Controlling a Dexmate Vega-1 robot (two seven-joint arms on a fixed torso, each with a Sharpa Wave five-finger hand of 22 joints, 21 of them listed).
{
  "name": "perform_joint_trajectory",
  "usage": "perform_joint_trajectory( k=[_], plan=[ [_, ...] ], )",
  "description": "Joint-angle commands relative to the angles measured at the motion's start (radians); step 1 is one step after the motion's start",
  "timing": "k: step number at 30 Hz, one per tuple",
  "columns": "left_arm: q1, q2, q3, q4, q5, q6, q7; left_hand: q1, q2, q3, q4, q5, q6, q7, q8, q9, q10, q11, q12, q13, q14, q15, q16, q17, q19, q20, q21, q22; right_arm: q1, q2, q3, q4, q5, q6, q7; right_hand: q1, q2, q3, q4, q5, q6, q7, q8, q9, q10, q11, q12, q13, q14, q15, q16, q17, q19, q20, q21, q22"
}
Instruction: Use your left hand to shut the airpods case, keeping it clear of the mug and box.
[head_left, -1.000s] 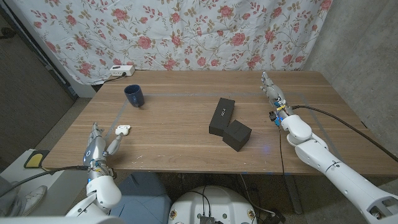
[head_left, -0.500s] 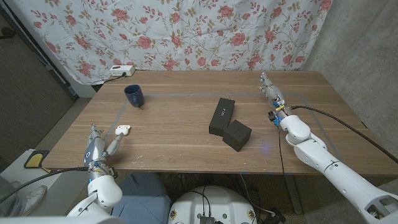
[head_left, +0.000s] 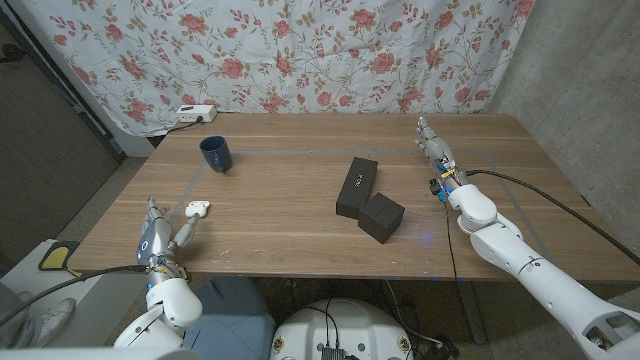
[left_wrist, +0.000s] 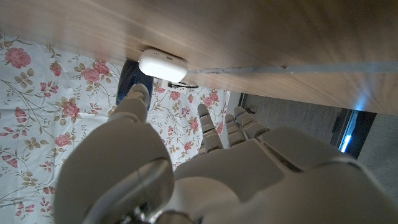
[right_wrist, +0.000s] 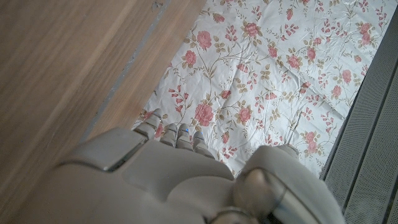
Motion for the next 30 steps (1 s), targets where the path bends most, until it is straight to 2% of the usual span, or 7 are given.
perform_joint_trajectory(
  k=[1, 13, 21, 25, 30],
  plan=[
    [-0.016, -0.002, 0.013, 0.004, 0.003, 0.031, 0.028, 0.019, -0.003, -0.004, 0.005, -0.002, -0.074, 0.011, 0.009, 0.004, 0.017, -0.002, 0.019, 0.019, 0.019, -0.003, 0.009, 0.004, 0.003, 0.005, 0.003, 0.004, 0.002, 0.005, -0.001, 0.011, 0.007, 0.005, 0.003, 0.007, 0.001, 0.001, -0.004, -0.004, -0.001, -0.007, 0.004, 0.002, -0.001, -0.01, -0.001, 0.0, -0.078, -0.006, 0.001, 0.002, -0.001, 0.006, 0.003, 0.005],
    [-0.044, -0.002, 0.032, 0.003, 0.0, 0.064, 0.033, 0.027, -0.01, -0.018, 0.012, -0.004, -0.073, 0.009, 0.002, 0.004, -0.005, 0.006, 0.036, 0.049, 0.018, 0.01, 0.001, 0.009, -0.006, 0.013, -0.001, 0.004, 0.011, 0.012, -0.005, 0.029, 0.018, 0.016, 0.02, 0.007, 0.002, 0.001, -0.005, -0.005, -0.002, -0.012, 0.003, 0.002, 0.001, -0.012, 0.0, 0.0, -0.077, -0.006, 0.002, 0.002, 0.0, 0.006, 0.003, 0.005],
    [-0.056, -0.002, 0.036, -0.003, -0.015, 0.103, 0.023, 0.022, -0.019, -0.031, 0.017, -0.003, -0.074, 0.009, -0.004, 0.004, -0.009, 0.0, 0.053, 0.068, 0.025, 0.002, 0.002, 0.013, -0.012, 0.021, -0.001, 0.005, 0.014, 0.014, -0.006, 0.039, 0.023, 0.018, 0.025, 0.008, 0.002, 0.002, -0.005, -0.006, -0.002, -0.013, 0.003, 0.002, 0.002, -0.013, 0.0, 0.0, -0.076, -0.007, 0.002, 0.002, 0.001, 0.006, 0.003, 0.005],
    [-0.06, 0.004, 0.041, 0.0, -0.016, 0.107, 0.024, 0.019, -0.023, -0.038, 0.02, -0.002, -0.074, 0.016, -0.006, 0.005, -0.023, 0.011, 0.059, 0.08, 0.017, 0.023, -0.003, 0.014, -0.014, 0.024, -0.001, 0.005, 0.018, 0.015, -0.008, 0.049, 0.021, 0.026, 0.03, 0.008, 0.002, 0.002, -0.006, -0.006, -0.002, -0.014, 0.003, 0.002, 0.002, -0.014, 0.0, 0.0, -0.076, -0.007, 0.002, 0.002, 0.001, 0.006, 0.003, 0.005],
    [-0.071, 0.002, 0.048, -0.006, -0.02, 0.138, 0.023, 0.018, -0.024, -0.043, 0.022, -0.002, -0.073, 0.021, -0.007, 0.005, -0.027, 0.012, 0.065, 0.088, 0.012, 0.033, -0.006, 0.014, -0.015, 0.026, -0.001, 0.005, 0.021, 0.019, -0.008, 0.055, 0.026, 0.026, 0.032, 0.008, 0.002, 0.002, -0.006, -0.007, -0.001, -0.019, 0.003, 0.002, 0.002, -0.014, 0.0, 0.0, -0.072, -0.007, 0.004, 0.002, 0.002, 0.006, 0.003, 0.005]
  ],
)
